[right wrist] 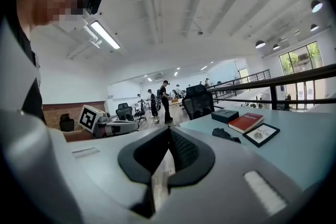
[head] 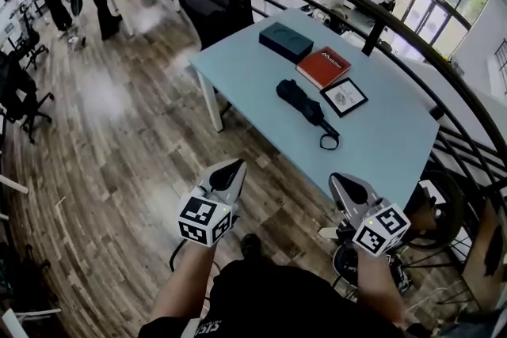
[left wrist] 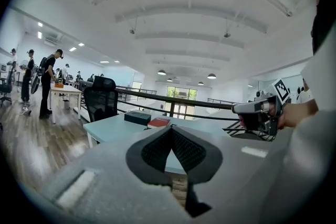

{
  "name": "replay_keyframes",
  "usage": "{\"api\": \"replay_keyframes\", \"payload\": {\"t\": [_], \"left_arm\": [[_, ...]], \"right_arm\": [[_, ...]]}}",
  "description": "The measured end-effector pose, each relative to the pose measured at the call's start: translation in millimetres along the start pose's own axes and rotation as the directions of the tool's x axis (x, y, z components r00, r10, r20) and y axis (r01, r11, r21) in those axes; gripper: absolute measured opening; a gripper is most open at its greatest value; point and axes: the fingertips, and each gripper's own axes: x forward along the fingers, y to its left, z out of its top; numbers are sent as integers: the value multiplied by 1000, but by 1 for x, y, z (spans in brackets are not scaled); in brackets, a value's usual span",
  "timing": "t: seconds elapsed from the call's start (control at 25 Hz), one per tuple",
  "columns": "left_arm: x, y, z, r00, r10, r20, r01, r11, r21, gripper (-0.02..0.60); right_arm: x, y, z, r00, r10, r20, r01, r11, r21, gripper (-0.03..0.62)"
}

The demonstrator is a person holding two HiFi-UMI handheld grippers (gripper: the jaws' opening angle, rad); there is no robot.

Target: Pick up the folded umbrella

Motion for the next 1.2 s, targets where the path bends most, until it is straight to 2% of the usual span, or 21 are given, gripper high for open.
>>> {"api": "replay_keyframes", "payload": {"t": [0.2,0.56,0.8,1.2], "left_arm": [[26,36,13,999,-42,-9,42,999,15,8],[80,62,13,994,-104,-42,103,995,-7,8],[141,87,18,989,-120,-83,120,993,4,8],[273,147,44,984,-109,-139,108,994,-11,8]], "right_arm": [[44,-10,12,1000,-10,13,10,1000,14,-2],[89,-52,9,999,-31,-16,32,997,68,-2],[134,-114,5,999,-34,-20,37,992,119,-2],[225,-233,23,996,-6,-86,16,993,117,-2]]}}
